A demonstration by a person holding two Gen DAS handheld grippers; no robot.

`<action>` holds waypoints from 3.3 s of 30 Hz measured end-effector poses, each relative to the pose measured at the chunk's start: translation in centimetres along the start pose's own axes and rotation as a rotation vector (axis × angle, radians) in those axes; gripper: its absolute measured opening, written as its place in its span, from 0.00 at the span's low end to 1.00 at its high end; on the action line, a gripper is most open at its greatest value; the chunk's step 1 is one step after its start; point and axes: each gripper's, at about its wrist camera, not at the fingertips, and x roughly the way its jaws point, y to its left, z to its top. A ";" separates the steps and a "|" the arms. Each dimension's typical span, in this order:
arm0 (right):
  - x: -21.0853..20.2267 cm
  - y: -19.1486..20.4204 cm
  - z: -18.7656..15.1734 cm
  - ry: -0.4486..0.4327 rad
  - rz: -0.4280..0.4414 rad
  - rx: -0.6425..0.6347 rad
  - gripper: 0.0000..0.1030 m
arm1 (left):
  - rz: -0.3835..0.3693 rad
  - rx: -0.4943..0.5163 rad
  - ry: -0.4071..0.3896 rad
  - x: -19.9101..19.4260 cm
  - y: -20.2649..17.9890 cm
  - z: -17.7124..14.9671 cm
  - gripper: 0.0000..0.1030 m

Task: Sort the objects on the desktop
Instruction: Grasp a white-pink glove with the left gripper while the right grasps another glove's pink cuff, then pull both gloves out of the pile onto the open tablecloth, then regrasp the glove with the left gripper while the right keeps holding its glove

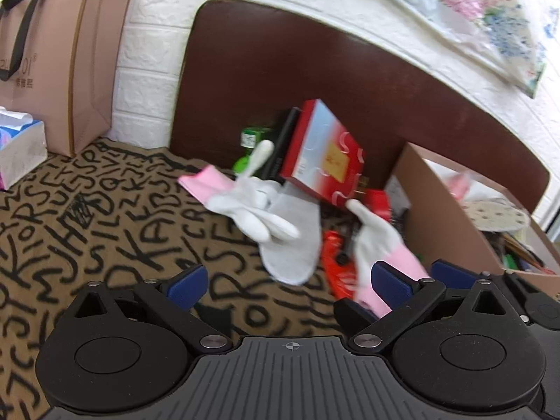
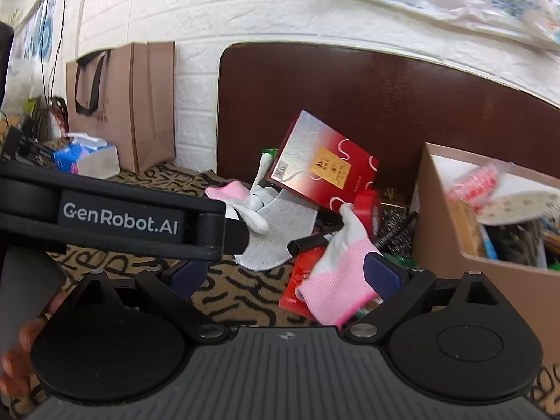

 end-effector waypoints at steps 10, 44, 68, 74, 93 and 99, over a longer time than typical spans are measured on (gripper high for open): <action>5.3 1.5 0.9 0.021 -0.167 -0.190 0.92 | 0.019 -0.023 0.001 5.2 2.6 2.8 0.94; -4.7 0.1 -1.0 0.061 0.027 0.052 0.07 | -0.086 0.130 0.108 -3.9 1.7 -3.2 0.01; -16.5 -1.0 -9.7 0.205 0.043 0.181 0.46 | -0.079 0.214 0.239 -13.1 -1.9 -12.8 0.68; -15.6 -0.6 -9.8 0.187 0.017 0.154 0.63 | -0.081 0.288 0.214 -10.9 -3.2 -11.6 0.75; -13.3 0.2 -10.0 0.210 -0.019 0.038 0.69 | -0.036 0.363 0.266 -7.3 -3.8 -11.8 0.32; -12.9 0.6 -9.8 0.202 -0.042 0.011 0.69 | -0.025 0.332 0.258 -7.0 -3.7 -11.6 0.46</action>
